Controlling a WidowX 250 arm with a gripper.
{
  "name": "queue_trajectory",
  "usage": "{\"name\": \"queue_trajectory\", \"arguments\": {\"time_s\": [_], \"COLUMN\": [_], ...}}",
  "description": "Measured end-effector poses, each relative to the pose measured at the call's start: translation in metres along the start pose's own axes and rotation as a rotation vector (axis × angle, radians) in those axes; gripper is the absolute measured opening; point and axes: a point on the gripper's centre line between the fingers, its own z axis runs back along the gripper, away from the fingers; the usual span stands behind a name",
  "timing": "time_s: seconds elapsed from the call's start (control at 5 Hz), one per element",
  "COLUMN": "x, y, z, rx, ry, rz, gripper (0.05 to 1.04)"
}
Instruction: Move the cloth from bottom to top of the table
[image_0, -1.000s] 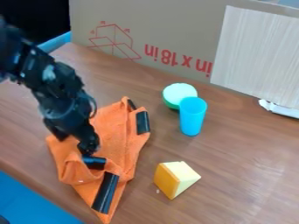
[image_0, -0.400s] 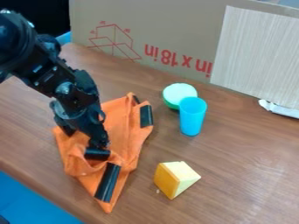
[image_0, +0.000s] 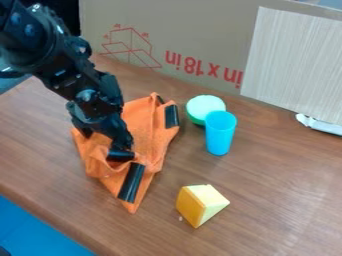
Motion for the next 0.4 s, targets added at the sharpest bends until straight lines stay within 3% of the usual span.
{"name": "queue_trajectory", "arguments": {"time_s": [0.4], "x": [0.0215], "y": [0.0091], "z": [-0.0139], "rx": [0.045], "ry": [0.005], "rz": [0.057], "gripper": [1.001]}}
